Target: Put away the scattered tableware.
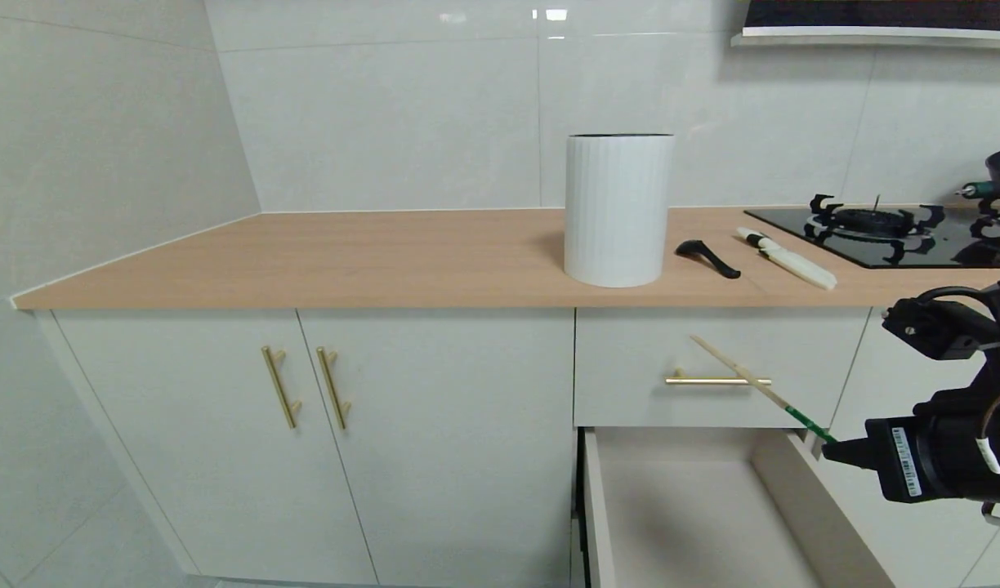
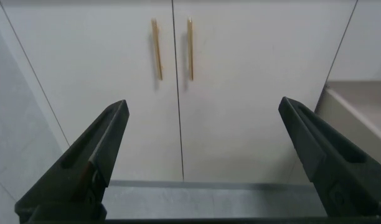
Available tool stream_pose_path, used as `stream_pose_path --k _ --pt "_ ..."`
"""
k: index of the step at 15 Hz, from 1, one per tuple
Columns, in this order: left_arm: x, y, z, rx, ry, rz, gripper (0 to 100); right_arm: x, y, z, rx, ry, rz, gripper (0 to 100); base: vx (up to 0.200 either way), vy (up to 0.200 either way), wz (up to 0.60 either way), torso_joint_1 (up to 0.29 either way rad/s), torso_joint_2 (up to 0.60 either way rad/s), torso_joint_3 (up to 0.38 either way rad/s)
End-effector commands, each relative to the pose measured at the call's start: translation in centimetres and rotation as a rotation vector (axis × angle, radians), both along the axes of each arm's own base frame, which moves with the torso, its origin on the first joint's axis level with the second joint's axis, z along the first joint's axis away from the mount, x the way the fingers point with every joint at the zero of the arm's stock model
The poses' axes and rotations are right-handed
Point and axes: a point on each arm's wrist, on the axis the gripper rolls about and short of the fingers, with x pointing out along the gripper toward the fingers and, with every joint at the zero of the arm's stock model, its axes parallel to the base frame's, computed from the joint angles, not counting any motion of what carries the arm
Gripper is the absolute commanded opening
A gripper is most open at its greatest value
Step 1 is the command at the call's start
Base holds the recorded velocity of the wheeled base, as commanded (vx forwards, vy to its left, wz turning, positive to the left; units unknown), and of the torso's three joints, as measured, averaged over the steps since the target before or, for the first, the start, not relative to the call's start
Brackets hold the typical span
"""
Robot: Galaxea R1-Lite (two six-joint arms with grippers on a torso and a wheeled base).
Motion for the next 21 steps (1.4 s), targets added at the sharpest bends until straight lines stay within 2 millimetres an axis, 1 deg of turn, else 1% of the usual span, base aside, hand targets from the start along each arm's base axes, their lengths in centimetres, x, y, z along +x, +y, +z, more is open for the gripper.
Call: stream_pose_path --k 1,3,5,7,9,10,11,12,15,18,19,21 --pt "0.0 0.0 0.0 0.000 0.000 0.001 100 0.1 0.3 -0.5 -0.012 0.021 0.012 0 0.000 0.000 0.00 -0.134 0.46 0.315" --pt "0.0 0.0 0.0 0.000 0.000 0.001 100 0.4 0.6 -0.9 -0.021 0.040 0.017 0 0.000 0.000 0.00 -0.090 0.41 0.286" --pt "0.0 0.0 0.0 0.000 0.000 0.001 100 0.6 0.9 -1.4 -0.030 0.061 0.027 0 0.000 0.000 0.00 0.011 0.04 -0.001" --pt "0.0 0.0 0.0 0.000 0.000 0.001 100 1.5 1.5 -2.6 -0.057 0.110 0.034 0 0.000 0.000 0.00 -0.056 0.09 0.098" --pt "0.0 0.0 0.0 0.000 0.000 0.001 100 2.5 2.2 -4.2 -0.089 0.176 0.038 0 0.000 0.000 0.00 -0.032 0.08 0.054" --pt "0.0 0.0 0.0 0.000 0.000 0.001 100 3.5 2.7 -5.8 -0.124 0.239 0.036 0 0.000 0.000 0.00 0.000 0.00 0.000" --pt "0.0 0.0 0.0 0.000 0.000 0.001 100 3.7 2.8 -6.2 -0.131 0.253 0.036 0 0.000 0.000 0.00 0.000 0.00 0.000" --pt "0.0 0.0 0.0 0.000 0.000 0.001 100 4.9 3.4 -8.0 -0.157 0.306 0.035 0 0.000 0.000 0.00 0.000 0.00 0.000" --pt "0.0 0.0 0.0 0.000 0.000 0.001 100 7.7 4.9 -11.3 -0.138 0.321 -0.006 0 0.000 0.000 0.00 0.000 0.00 0.000" --pt "0.0 0.0 0.0 0.000 0.000 0.001 100 9.2 5.7 -14.1 -0.130 0.356 -0.028 0 0.000 0.000 0.00 0.000 0.00 0.000" --pt "0.0 0.0 0.0 0.000 0.000 0.001 100 9.6 5.9 -14.5 -0.130 0.356 -0.028 0 0.000 0.000 0.00 0.000 0.00 0.000" --pt "0.0 0.0 0.0 0.000 0.000 0.001 100 11.1 6.7 -16.6 -0.119 0.390 -0.010 0 0.000 0.000 0.00 0.000 0.00 0.000"
